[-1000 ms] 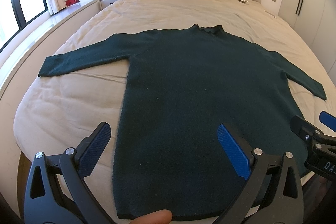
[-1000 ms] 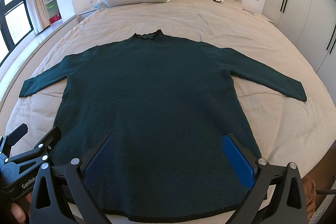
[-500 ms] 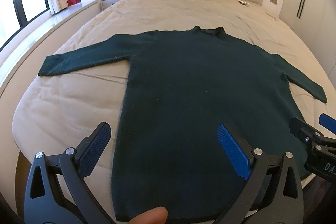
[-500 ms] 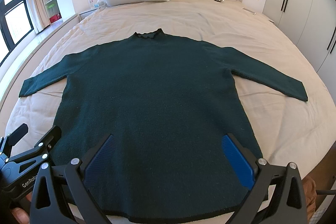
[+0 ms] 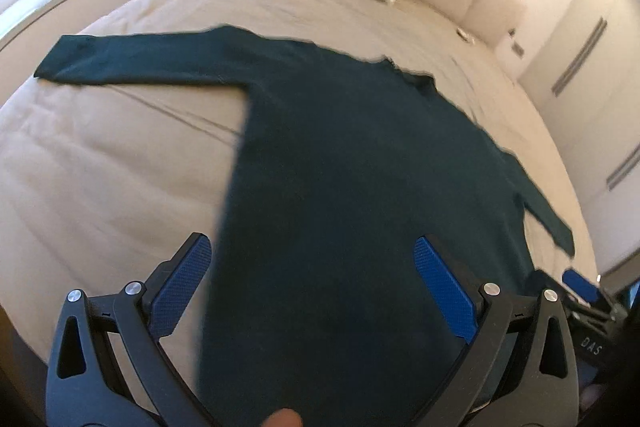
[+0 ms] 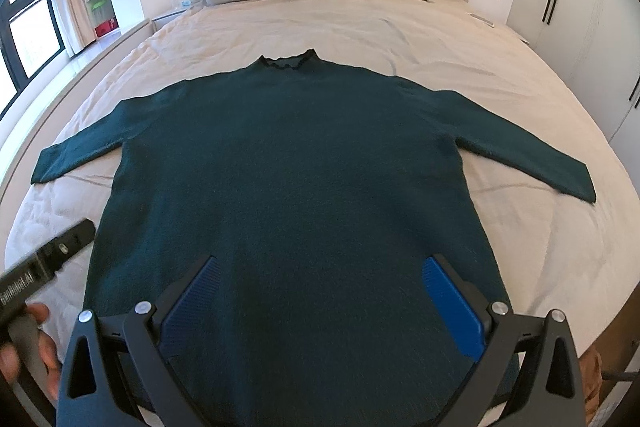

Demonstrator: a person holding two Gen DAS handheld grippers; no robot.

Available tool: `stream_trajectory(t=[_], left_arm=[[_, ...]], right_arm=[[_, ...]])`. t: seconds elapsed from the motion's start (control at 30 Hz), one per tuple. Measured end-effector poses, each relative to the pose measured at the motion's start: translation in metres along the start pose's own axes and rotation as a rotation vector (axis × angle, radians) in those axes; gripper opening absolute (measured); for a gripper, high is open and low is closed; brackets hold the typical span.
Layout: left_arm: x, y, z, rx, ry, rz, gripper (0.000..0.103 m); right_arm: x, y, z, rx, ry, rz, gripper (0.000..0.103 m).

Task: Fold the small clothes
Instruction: 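Grasp the sweater sleeve with the left gripper and fold it across the body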

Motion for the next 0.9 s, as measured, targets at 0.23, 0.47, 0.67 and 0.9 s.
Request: stream_trajectory(t=[0.23,0.47,0.67,0.9], left_arm=[[0.077,0.048,0.026,0.038,0.054,-0.12,0.103],[0.23,0.124,0.042,-0.115,-0.014,-0.608,0.103],[0.332,0.146,0.093,-0.102,-0.149,-0.973,0.083],[0.372,0.16,0.133,-0.121,-0.181,-1.132,0.083]], right_arm=[[0.018,0.023,0.02,0.009,0.014,-0.045,0.103],[0.035,0.036,0.04,0.028,0.022,-0.074,0.103],[0.041,0.041,0.062,0.057,0.03,-0.064,0.103],[0.054,0.047,0.083,0.084,0.052,-0.07,0.103]])
Point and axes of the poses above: each gripper's, at about its wrist camera, not at the fingertips, and z roughly the way its jaws point, x to its left, y to its top, the point moved 5 cm from there along z, roughly the way its jaws point, and after that the axes turned 9 degrees about y, right-handed, at the moved point
